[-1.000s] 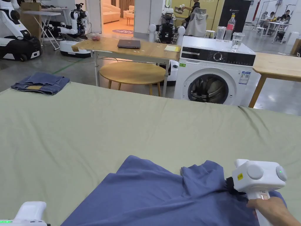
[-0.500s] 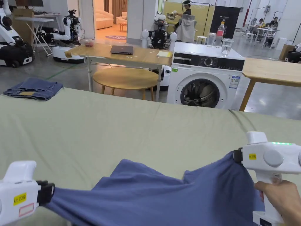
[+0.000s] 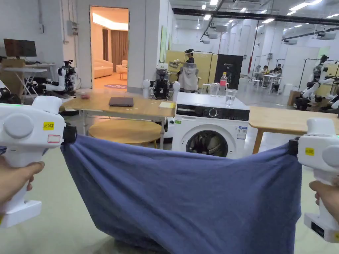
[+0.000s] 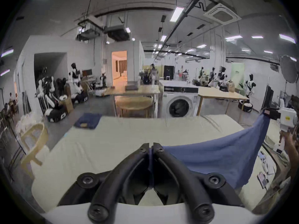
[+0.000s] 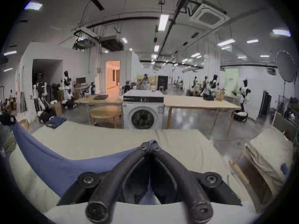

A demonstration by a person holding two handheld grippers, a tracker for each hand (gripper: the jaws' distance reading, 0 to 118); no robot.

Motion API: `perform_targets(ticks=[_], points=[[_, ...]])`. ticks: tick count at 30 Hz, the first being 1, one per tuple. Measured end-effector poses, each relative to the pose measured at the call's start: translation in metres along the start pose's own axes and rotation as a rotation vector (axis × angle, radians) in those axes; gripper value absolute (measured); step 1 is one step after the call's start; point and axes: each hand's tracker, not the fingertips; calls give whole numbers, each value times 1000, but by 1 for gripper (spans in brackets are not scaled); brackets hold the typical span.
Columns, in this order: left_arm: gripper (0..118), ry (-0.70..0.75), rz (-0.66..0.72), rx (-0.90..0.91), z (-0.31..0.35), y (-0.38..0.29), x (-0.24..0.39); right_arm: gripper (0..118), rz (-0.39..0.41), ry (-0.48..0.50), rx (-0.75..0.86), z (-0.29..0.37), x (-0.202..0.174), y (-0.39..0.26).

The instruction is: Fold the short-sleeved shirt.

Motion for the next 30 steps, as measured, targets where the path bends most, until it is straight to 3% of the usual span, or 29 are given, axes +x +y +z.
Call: perform_targets(ticks=[5, 8, 15, 24, 30], points=[[0, -24, -19, 38, -15, 67, 10, 0, 0, -50, 79, 17, 10, 57], [0, 20, -104, 47, -26, 101, 17, 0, -2, -73, 108, 16, 16, 90], [0, 14, -21, 105, -38, 167, 8, 0, 18, -130, 195, 16, 14, 155], [0, 22, 34, 161, -22, 196, 14, 0, 13, -160, 258, 26, 5, 195], [0, 29, 5, 161, -13, 179, 18, 0, 23, -164, 272, 33, 2, 183]])
